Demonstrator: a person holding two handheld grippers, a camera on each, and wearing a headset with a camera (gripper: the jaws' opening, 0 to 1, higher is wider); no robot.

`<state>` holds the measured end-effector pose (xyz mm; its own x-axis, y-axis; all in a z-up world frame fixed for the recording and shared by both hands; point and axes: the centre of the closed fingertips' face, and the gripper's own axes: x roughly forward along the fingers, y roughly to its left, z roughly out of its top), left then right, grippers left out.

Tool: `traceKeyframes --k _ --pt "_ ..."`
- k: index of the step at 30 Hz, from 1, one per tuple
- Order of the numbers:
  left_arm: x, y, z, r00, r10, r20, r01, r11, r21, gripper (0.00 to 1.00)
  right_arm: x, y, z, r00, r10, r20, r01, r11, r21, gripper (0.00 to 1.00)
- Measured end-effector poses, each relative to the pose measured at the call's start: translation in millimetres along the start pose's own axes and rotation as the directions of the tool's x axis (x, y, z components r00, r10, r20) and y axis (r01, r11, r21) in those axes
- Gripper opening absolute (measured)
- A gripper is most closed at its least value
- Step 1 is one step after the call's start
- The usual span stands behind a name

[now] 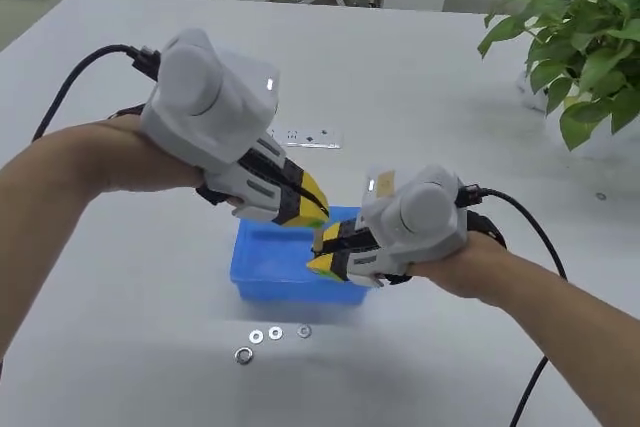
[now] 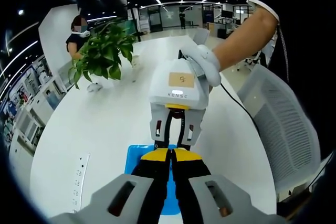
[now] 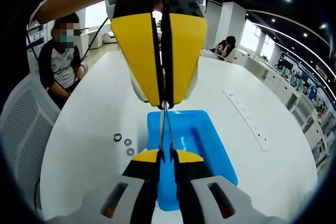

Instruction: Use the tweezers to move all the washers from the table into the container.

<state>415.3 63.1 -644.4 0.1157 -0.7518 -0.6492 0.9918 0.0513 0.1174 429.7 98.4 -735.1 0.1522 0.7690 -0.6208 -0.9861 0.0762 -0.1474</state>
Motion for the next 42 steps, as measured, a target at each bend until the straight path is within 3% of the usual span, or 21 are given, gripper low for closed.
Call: traceKeyframes --k 17,42 --pt "6.1 -26.1 -9.9 0.9993 -0.024 -0.028 0.023 0.999 -0.023 0.05 8.0 28.8 -6.9 0.9996 0.028 -0.005 -0.028 1.000 0.007 0.12" --pt "18.0 -46.3 -38.5 0.9963 -0.071 -0.049 0.068 0.995 -0.072 0.05 29.1 55.4 -27.7 0.9971 0.073 -0.020 -0.072 0.997 0.038 0.12"
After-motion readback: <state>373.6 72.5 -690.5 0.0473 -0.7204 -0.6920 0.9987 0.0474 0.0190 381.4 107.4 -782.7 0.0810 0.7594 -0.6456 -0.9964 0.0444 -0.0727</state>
